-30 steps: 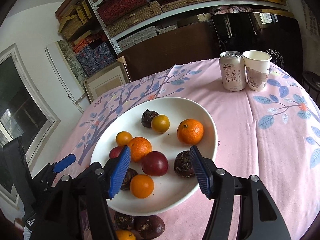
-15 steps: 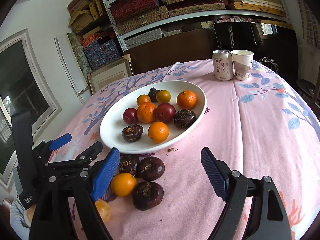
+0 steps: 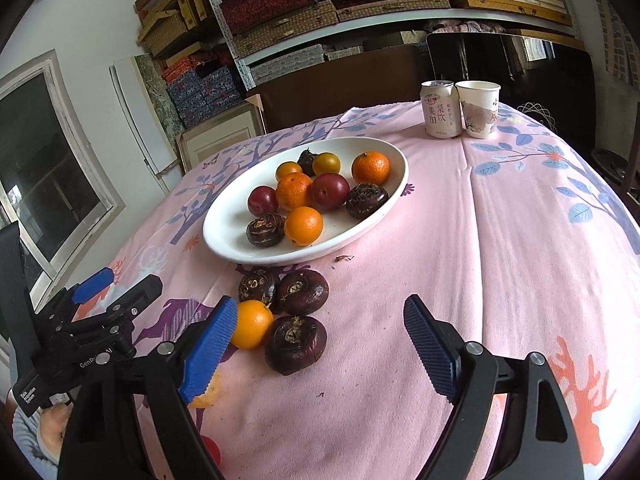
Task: Organize fruits
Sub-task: 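Grasp a dark purple fruit with the right gripper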
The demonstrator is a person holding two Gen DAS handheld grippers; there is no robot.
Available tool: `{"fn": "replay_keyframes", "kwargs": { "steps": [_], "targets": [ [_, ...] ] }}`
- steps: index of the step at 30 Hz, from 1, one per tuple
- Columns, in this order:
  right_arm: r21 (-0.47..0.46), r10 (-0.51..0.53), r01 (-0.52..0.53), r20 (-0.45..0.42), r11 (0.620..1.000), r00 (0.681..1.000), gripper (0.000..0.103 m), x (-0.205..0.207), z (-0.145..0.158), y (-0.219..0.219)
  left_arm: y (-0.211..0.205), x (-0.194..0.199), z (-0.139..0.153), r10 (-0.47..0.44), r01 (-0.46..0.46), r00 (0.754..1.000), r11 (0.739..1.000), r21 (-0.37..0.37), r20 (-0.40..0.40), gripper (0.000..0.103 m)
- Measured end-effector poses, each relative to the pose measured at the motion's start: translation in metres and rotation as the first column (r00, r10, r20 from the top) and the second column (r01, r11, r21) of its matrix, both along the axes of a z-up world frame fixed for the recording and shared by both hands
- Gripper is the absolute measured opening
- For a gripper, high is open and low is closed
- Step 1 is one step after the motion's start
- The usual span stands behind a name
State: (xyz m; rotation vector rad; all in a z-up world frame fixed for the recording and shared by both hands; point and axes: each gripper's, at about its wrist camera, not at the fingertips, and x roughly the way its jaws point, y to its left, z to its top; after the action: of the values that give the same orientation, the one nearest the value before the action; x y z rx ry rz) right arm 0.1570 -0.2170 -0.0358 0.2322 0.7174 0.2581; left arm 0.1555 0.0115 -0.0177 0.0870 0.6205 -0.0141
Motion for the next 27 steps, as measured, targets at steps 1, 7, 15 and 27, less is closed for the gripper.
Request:
{"fn": "replay_keyframes", "kwargs": {
  "steps": [1, 7, 15, 27],
  "targets": [
    [-0.006, 0.001, -0.001, -0.003, 1.0, 1.0, 0.086, -0.001, -0.001, 0.002, 0.0, 0.001, 0.0, 0.001, -0.001, 1.0, 1.0, 0.001, -0.003, 0.098],
    [-0.027, 0.011, -0.012, -0.02, 1.0, 1.0, 0.086, 0.0, -0.004, 0.007, -0.001, 0.003, -0.002, -0.008, 0.008, 1.0, 1.0, 0.01, -0.019, 0.098],
    [-0.034, 0.009, -0.011, -0.031, 0.999, 0.999, 0.086, 0.001, -0.007, 0.008, -0.002, 0.004, -0.002, -0.025, 0.025, 0.999, 1.0, 0.001, -0.022, 0.098],
    [-0.068, 0.019, -0.023, -0.054, 0.997, 0.998, 0.086, 0.002, -0.011, 0.014, -0.008, 0.003, -0.002, -0.002, 0.002, 1.0, 0.998, 0.066, -0.006, 0.098]
  ]
}}
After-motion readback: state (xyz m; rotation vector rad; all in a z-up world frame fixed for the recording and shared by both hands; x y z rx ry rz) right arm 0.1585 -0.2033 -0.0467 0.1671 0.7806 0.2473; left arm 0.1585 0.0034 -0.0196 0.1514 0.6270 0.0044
